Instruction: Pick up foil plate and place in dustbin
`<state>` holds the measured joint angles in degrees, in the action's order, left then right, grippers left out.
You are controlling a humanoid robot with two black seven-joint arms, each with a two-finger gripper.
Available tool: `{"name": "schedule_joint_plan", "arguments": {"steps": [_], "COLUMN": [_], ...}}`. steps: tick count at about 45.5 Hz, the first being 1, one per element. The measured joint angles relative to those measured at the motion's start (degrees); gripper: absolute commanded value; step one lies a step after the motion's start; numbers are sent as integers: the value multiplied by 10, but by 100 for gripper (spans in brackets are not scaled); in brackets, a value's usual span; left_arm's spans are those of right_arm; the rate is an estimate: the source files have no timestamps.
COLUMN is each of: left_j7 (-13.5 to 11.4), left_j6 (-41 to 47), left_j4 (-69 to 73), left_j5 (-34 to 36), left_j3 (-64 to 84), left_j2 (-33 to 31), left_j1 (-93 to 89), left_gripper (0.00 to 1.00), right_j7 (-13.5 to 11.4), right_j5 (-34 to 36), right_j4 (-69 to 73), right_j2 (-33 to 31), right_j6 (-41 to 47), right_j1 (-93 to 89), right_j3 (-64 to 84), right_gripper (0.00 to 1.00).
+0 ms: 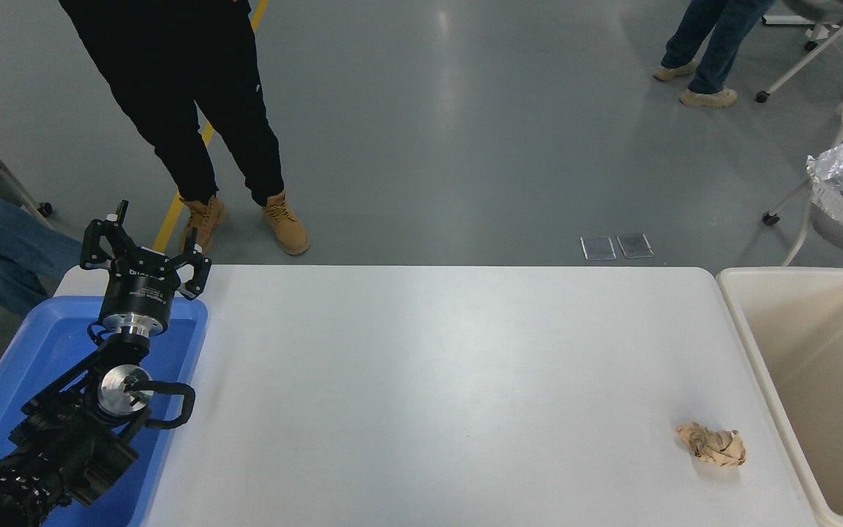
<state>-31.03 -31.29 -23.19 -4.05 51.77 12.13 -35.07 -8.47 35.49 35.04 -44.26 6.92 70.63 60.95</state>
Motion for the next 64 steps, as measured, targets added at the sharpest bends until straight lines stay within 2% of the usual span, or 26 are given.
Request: {"name": "schedule_joint_plan", "arguments": {"steps": [20,26,27,41,53,64], "left_j7": [0,0,0,0,0,0], "left_j6": [0,1,1,1,0,0], "left_j4": [0,0,0,0,0,0], "left_j5": [0,0,0,0,0,0], "left_j3": [0,0,0,0,0,0], "left_j2": [0,0,0,0,0,0], "left_j1": [0,0,0,0,0,0], "left_gripper": [99,99,99,99,99,99], "right_j7": [-8,-8,-8,-8,-8,-7], "right_j5": [15,12,11,-78,-152,-211], "right_j4": [-48,-54,-54,-57,-55,-52], "right_j2": [4,7,8,16,22,97], "right_j6": [-41,-46,-46,-52,-47,-22], "right_j1": [-205,-229,-232,-240,-119,12], "right_j3": [-174,-197,-199,-217,-211,-191], "right_gripper": [0,90,100,100,100,100]}}
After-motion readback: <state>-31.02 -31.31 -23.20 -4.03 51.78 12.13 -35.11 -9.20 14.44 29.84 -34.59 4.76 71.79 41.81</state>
